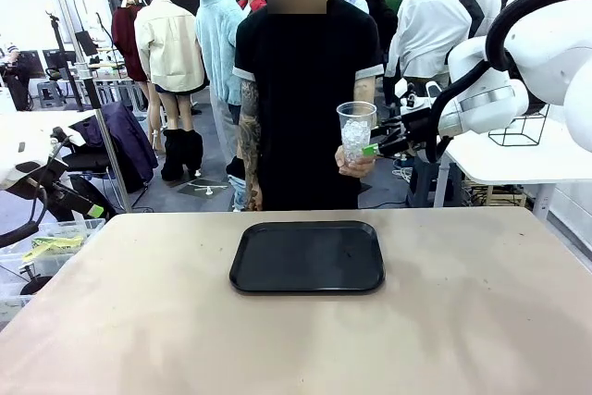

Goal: Pour the drink into the iced cup.
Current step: Open the gripper to release the iced cup you were holding.

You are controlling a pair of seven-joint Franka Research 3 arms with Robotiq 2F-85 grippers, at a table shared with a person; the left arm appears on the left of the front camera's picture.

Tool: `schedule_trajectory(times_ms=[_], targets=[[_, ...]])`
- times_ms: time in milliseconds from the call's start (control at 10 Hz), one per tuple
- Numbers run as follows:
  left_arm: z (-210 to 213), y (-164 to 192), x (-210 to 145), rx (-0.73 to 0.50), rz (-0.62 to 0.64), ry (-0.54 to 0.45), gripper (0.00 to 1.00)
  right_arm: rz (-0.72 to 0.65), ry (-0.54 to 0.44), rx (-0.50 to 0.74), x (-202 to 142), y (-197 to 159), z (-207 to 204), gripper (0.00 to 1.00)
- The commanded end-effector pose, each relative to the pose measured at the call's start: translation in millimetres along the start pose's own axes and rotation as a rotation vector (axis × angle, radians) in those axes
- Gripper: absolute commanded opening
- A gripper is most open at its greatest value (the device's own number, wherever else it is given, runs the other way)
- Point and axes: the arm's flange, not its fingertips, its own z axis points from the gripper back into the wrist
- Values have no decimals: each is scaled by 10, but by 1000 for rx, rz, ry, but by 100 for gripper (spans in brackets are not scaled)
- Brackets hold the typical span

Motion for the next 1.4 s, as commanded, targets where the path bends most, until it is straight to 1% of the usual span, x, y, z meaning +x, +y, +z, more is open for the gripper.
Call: schedule_trajectory(times_ms=[0, 100, 400, 600, 800, 900, 1000, 1100, 1200, 1300], targets=[[2, 3, -1, 1, 1, 0, 100, -33, 18, -11, -100, 293, 281, 100], [2, 3, -1, 1, 1, 0, 100, -64, 41, -25, -147, 413, 398, 100], [2, 3, -1, 1, 1, 0, 100, -178, 170, -132, -337, 1088, 826, 100], [2, 3, -1, 1, 1, 0, 100, -270, 290, -212, -411, 1456, 983, 100], [2, 3, -1, 1, 1, 0, 100, -389, 380, -267, -478, 1694, 1058, 100], [2, 3, -1, 1, 1, 0, 100, -422, 395, -297, -488, 1812, 1103, 100], [2, 3, -1, 1, 1, 0, 100, -452, 386, -316, -507, 1880, 1152, 100], [2, 3, -1, 1, 1, 0, 100, -449, 379, -317, -516, 1936, 1173, 100], [2, 3, -1, 1, 1, 0, 100, -402, 380, -303, -593, 1801, 1171, 100], [2, 3, -1, 1, 1, 0, 100, -402, 380, -303, -593, 1801, 1171, 100]])
